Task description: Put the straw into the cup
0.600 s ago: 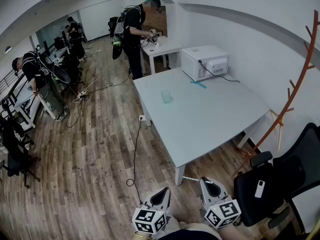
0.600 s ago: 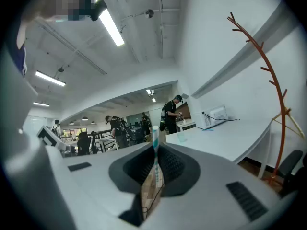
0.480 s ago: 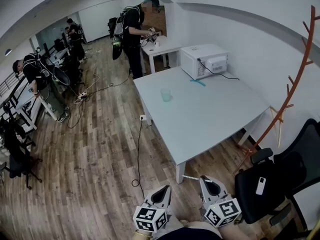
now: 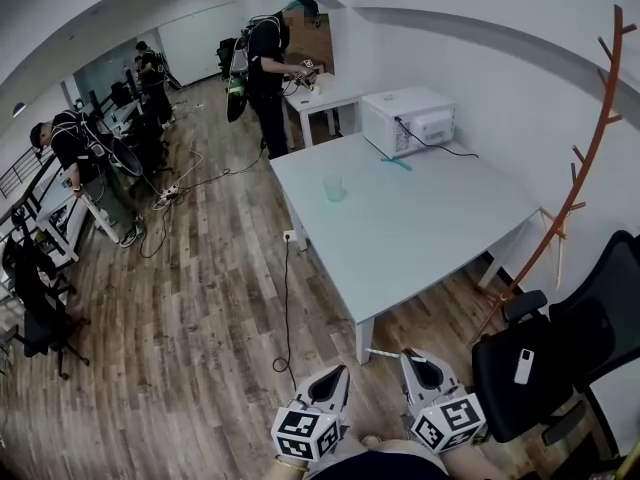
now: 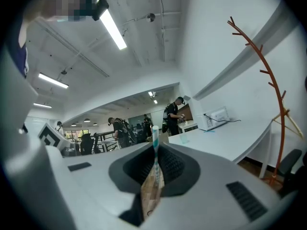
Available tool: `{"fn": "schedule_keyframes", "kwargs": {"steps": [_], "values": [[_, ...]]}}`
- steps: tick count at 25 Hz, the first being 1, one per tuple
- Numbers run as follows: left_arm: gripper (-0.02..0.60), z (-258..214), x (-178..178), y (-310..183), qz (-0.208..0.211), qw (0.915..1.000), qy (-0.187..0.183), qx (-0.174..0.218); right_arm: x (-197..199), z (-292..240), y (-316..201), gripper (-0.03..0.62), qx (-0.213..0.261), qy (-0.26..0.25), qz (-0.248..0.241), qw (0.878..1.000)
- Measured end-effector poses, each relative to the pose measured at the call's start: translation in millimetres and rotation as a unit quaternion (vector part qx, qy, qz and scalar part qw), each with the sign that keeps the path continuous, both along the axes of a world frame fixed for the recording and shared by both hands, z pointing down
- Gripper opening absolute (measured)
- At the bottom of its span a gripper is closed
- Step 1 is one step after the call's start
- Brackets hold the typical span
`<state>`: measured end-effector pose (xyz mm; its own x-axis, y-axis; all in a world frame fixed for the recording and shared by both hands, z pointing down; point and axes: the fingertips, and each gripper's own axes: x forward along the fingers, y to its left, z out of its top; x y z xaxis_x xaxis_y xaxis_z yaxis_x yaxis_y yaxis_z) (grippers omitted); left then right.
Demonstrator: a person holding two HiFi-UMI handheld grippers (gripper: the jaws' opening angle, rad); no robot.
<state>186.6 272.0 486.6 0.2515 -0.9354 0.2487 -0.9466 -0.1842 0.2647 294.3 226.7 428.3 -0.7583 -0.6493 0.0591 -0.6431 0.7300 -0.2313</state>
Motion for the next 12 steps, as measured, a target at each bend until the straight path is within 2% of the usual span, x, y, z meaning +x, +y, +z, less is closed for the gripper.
{"fn": "schedule_keyframes", "kwargs": {"steps": [12], "values": [[0.018,5.8,17.7,13.8,-0.008,1.0,0.003,0.003,18.7,8.0,14.8,0.041,-0.008,-0.003,-0.011,1.0]]}}
